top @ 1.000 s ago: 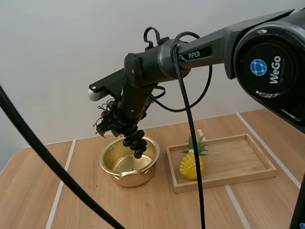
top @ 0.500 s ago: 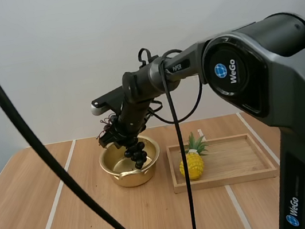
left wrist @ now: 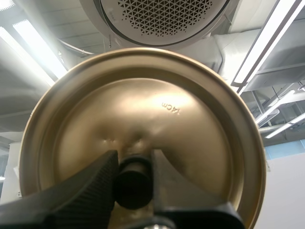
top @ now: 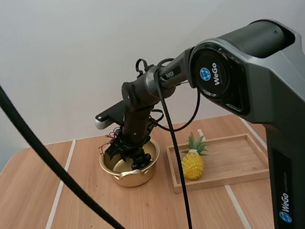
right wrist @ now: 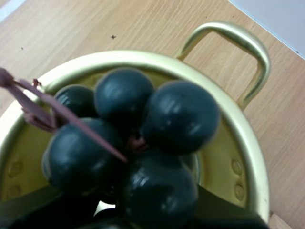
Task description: Open the pot, put the grape inside, and close it
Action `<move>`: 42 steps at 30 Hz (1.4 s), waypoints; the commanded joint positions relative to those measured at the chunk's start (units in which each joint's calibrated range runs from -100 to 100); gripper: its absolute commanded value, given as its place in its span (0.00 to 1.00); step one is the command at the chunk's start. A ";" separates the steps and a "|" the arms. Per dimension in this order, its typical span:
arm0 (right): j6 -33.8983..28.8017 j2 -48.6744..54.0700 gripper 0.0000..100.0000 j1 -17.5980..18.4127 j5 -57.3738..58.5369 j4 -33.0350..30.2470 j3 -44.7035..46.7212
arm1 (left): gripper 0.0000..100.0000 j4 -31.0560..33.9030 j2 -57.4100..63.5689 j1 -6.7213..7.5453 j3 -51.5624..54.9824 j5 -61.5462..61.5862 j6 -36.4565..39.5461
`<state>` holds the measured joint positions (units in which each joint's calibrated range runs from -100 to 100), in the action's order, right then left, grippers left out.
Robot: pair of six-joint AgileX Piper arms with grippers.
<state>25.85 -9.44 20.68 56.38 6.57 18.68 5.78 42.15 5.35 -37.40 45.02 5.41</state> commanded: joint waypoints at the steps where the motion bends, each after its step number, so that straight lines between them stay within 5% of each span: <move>1: 0.23 0.40 0.00 0.15 4.90 -2.21 -0.39 | 0.00 0.41 0.11 0.03 -0.30 -1.93 0.44; 42: -0.93 -8.96 0.00 0.15 16.58 -5.08 -0.39 | 0.00 0.41 0.11 0.03 -0.30 -1.93 0.44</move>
<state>24.76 -17.64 20.90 60.09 2.77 16.77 5.78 42.15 5.35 -37.40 45.02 5.41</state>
